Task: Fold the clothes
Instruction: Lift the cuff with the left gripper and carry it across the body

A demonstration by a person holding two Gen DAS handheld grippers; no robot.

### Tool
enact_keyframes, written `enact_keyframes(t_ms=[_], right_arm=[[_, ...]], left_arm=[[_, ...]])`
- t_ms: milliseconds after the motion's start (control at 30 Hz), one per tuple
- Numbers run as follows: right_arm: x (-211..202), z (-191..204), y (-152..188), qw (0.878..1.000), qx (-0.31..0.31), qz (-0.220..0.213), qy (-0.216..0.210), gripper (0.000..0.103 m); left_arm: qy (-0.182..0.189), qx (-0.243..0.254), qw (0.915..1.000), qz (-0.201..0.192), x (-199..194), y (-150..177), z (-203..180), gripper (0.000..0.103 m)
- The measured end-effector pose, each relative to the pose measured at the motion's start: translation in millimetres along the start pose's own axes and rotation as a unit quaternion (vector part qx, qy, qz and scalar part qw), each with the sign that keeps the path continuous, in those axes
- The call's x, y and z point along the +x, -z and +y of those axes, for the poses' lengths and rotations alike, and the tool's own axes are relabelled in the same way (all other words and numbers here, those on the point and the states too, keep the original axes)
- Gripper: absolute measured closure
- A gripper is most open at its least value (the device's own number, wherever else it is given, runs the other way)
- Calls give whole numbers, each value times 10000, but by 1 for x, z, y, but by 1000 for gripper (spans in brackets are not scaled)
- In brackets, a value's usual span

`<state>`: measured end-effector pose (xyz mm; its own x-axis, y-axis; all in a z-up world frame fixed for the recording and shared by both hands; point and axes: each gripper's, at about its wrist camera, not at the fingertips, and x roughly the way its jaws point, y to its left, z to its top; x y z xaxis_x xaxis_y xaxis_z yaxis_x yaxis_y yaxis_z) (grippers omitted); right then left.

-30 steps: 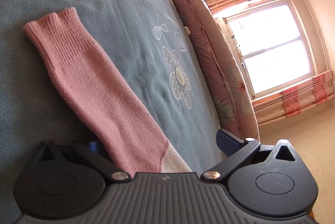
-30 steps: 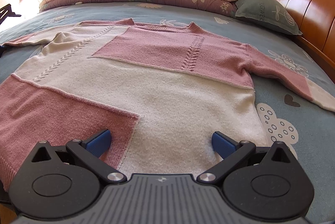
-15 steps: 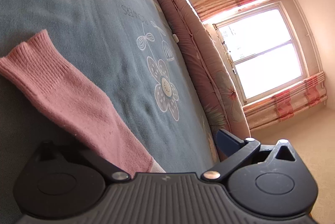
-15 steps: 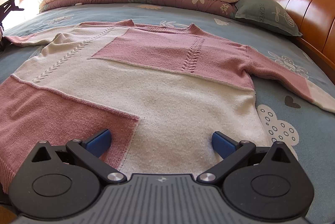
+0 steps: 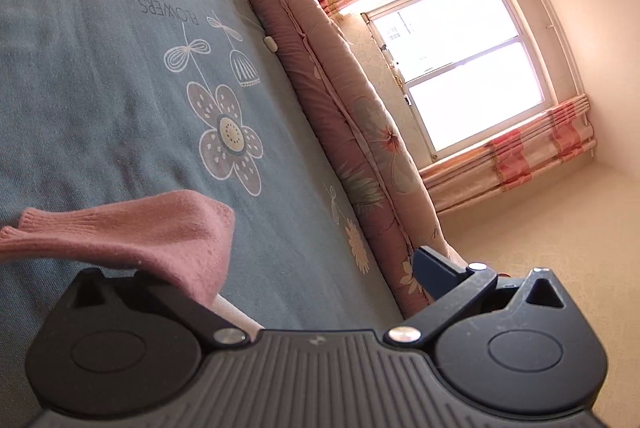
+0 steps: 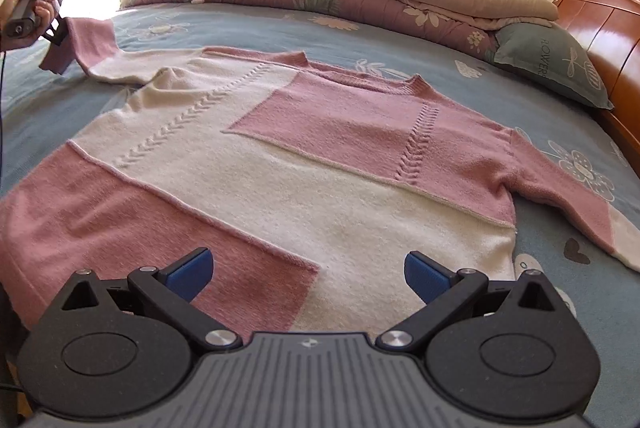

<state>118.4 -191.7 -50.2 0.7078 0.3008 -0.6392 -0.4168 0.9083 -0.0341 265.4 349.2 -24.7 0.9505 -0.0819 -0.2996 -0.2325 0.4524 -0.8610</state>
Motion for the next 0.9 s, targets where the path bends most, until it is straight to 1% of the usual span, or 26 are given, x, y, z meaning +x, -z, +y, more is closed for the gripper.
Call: enact_keyframes(t_ms=[33,100,133,200,267,300,400,567,900], right_arm=[[1,3,-6,9997,12,-106,-200,0],[8,11,-13,9987,-70,-300,-409,0],[13,14,-13,9982,-83,-321,-503,0],[21,19,-4,9976,-88,-161,-666,0],[24,27,8,9963,-205,126,-825,0],[25,32,13,9957,-310,216,-842,0],[23,43,17,9948,-636,261,-755,0],[24,38,18,9954,-466,478,-694,0],[15,24,16,9962,-261,568,-610,0]], left_arm=[[-5,45,10000,45,-1,2,-6,1],[12,126,9998,134,-2,6,-15,1],[32,154,9997,194,-1,9,-21,1],[83,216,9993,303,-1,15,-32,1],[115,301,9988,365,1,18,-44,1],[130,329,9986,387,1,20,-49,1],[174,395,9981,435,1,26,-67,1],[223,488,9972,519,7,38,-93,1],[296,690,9944,745,25,72,-141,1]])
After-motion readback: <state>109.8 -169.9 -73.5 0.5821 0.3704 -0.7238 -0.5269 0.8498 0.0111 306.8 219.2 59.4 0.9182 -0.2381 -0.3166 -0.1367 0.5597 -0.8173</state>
